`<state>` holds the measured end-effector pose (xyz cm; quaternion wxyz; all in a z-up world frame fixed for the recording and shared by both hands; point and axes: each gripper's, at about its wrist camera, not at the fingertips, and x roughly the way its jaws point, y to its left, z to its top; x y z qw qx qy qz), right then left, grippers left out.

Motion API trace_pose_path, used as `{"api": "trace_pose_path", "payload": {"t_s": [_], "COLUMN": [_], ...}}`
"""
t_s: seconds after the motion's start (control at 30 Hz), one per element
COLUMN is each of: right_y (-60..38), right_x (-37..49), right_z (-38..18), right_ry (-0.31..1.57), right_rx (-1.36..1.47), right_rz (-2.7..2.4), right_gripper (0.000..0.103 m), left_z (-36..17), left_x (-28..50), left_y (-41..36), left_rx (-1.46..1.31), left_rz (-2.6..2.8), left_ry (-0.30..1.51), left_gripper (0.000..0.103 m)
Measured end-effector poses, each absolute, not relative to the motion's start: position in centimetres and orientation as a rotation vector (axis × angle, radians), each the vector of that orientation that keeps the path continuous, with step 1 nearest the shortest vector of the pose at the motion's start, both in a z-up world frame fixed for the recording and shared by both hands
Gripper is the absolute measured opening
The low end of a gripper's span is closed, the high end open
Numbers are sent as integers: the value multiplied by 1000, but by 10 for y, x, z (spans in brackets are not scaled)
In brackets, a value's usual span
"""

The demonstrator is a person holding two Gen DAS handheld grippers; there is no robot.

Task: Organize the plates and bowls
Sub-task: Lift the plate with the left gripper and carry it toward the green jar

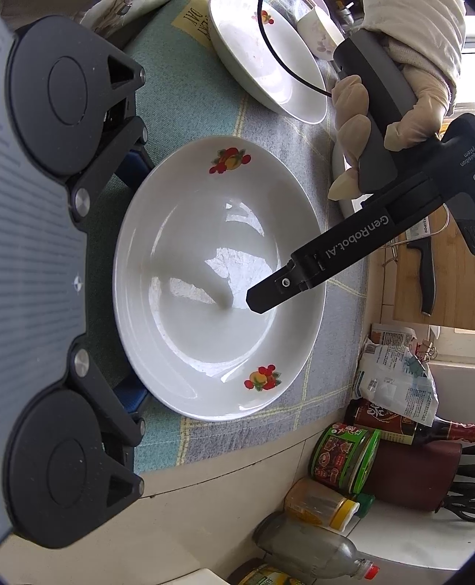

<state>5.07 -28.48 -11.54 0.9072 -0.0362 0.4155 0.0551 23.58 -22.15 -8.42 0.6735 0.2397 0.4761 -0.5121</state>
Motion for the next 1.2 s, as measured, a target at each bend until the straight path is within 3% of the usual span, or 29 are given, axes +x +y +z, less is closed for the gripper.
{"api": "trace_pose_path", "payload": {"t_s": [0.67,1.2], "right_y": [-310,-331], "right_x": [103,165], "right_z": [-98,-113], "right_ry": [819,820], "right_rx": [-87,-87], "right_rz": [144,139], "right_gripper": [103,103], "left_z": [-62,-80], "left_x": [289,340], "left_y": [-237,-257], "left_rx": [451,440], "left_rz": [-1082,-1040], "left_ry": [986,962], "left_gripper": [74,74]}}
